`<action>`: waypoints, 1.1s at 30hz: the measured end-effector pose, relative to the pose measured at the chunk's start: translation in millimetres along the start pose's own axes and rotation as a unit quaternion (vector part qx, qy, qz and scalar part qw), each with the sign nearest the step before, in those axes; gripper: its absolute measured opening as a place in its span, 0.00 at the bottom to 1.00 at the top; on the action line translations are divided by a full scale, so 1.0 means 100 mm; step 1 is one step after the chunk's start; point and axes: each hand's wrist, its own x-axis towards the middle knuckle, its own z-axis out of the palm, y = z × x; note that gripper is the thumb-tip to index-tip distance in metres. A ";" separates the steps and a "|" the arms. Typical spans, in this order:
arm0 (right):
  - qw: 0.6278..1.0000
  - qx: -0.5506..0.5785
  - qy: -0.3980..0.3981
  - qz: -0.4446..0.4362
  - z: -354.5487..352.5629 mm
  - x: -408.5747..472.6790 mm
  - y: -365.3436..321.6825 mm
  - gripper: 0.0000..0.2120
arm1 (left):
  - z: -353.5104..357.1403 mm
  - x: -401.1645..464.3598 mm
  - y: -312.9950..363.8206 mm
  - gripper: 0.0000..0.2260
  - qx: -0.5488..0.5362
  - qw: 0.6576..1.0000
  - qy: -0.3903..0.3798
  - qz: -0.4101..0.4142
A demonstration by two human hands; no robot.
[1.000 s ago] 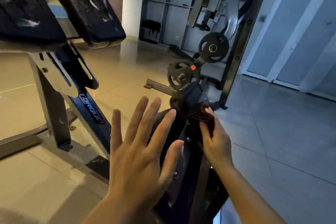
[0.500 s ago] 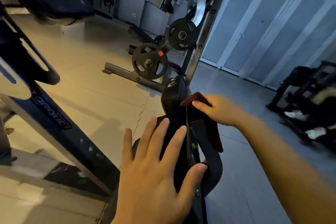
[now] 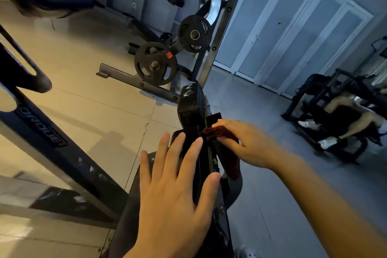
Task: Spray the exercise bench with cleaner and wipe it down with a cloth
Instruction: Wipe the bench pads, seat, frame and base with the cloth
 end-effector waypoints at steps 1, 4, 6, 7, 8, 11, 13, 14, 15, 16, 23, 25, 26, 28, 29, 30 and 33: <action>1.000 -0.001 -0.006 0.006 -0.02 0.05 0.00 0.12 | 0.00 0.00 0.01 0.25 0.002 1.000 -0.001 0.002; 0.998 -0.013 -0.028 0.048 -0.08 0.25 0.07 0.12 | 0.01 0.01 0.03 0.25 -0.001 1.000 0.002 -0.001; 0.995 -0.026 -0.043 0.082 -0.10 0.39 0.13 0.12 | 0.02 0.01 0.03 0.25 -0.004 1.000 0.003 -0.004; 0.994 -0.032 -0.051 0.093 -0.11 0.43 0.13 0.12 | 0.02 0.02 0.03 0.26 -0.011 1.000 0.005 -0.006; 0.993 -0.038 -0.058 0.096 -0.09 0.47 0.13 0.12 | 0.02 0.02 0.04 0.26 -0.021 1.000 0.006 -0.012; 0.995 -0.040 -0.057 0.071 -0.05 0.43 0.08 0.13 | 0.02 0.02 0.04 0.28 -0.046 0.999 0.009 -0.026; 0.998 -0.015 -0.037 0.049 -0.02 0.31 0.06 0.13 | 0.01 0.01 0.04 0.27 -0.044 0.999 0.011 -0.024; 0.999 0.004 -0.030 0.043 -0.02 0.23 0.06 0.13 | 0.01 0.01 0.04 0.27 -0.043 0.999 0.011 -0.023; 0.998 0.027 -0.026 0.042 -0.02 0.15 0.06 0.13 | 0.01 0.01 0.04 0.26 -0.043 0.999 0.011 -0.024; 0.997 0.059 -0.020 0.050 -0.02 0.06 0.07 0.13 | 0.01 0.01 0.04 0.26 -0.044 0.999 0.012 -0.024; 0.761 0.545 0.257 0.240 0.12 -0.35 0.22 0.13 | 0.00 0.00 0.03 0.25 -0.037 0.999 0.015 0.006; 0.715 0.575 0.302 0.260 0.14 -0.36 0.27 0.15 | -0.01 -0.01 0.04 0.24 -0.034 0.999 0.017 0.013; 0.714 0.570 0.314 0.260 0.15 -0.36 0.28 0.15 | -0.01 -0.01 0.04 0.23 -0.030 0.999 0.019 0.015; 0.743 0.538 0.312 0.248 0.21 -0.33 0.27 0.12 | -0.01 -0.02 0.05 0.22 -0.010 0.999 0.027 0.022; 0.771 0.506 0.299 0.246 0.26 -0.31 0.25 0.11 | -0.01 -0.02 0.06 0.22 0.006 0.999 0.032 0.026; 0.796 0.476 0.288 0.241 0.30 -0.27 0.23 0.10 | -0.01 -0.02 0.07 0.23 0.027 0.999 0.037 0.030; 0.813 0.460 0.275 0.227 0.38 -0.19 0.24 0.10 | -0.01 -0.02 0.14 0.24 0.108 0.991 0.060 0.044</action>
